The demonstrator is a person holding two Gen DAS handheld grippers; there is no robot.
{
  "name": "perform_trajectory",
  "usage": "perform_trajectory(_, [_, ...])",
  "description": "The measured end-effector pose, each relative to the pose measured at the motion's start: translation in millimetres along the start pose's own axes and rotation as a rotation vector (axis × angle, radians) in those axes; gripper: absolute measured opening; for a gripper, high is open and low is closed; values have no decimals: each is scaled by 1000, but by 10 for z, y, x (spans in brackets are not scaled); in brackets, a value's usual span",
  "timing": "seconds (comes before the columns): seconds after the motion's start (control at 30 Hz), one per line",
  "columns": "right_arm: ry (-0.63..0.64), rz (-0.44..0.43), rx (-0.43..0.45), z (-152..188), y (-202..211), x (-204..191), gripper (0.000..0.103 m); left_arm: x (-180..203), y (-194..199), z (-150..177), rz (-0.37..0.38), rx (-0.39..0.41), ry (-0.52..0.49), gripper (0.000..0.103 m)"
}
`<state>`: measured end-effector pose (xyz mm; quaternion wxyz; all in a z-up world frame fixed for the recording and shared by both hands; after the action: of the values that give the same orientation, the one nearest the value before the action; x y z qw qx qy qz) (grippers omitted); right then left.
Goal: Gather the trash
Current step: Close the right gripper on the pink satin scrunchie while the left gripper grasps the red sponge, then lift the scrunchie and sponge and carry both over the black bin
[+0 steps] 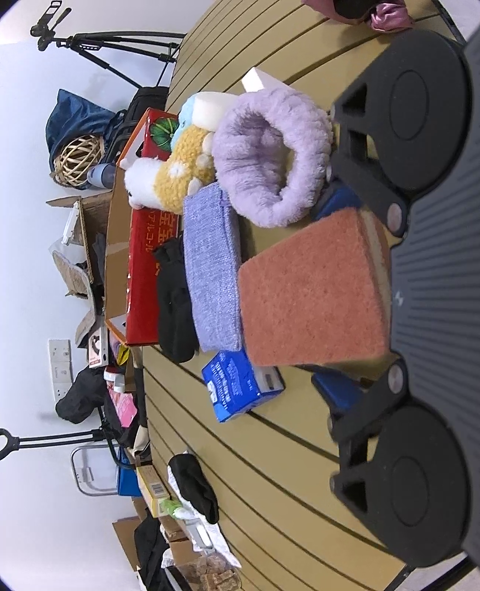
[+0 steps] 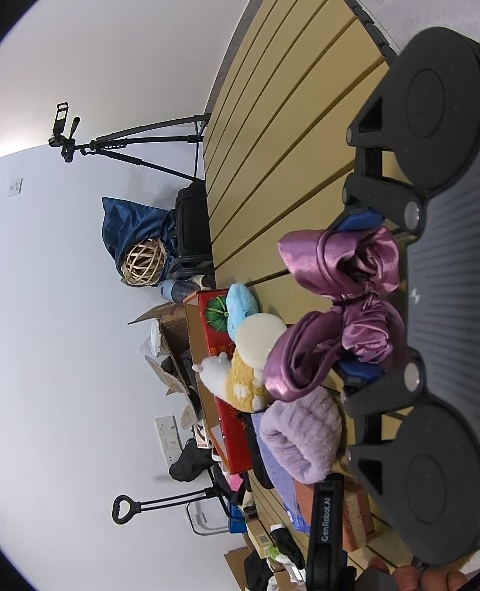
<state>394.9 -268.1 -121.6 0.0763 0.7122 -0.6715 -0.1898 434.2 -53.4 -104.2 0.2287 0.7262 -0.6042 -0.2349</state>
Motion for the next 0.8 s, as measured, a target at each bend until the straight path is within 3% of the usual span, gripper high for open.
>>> perform_trajectory(0.8, [21, -29, 21, 9, 147, -60, 65, -47, 330, -37, 10, 123, -50, 75])
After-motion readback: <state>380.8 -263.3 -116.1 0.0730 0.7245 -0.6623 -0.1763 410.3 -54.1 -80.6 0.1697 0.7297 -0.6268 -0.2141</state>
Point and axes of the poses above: each gripper's, at about its wrist camera, not at the fingertips, and y roughly against the way its jaws point, x to its right, z to its underside, the point moved 10 cm from there along -y, roughly the way its jaws point, and after that the axes turned 5 degrees about -z, right-handed, at the moved point
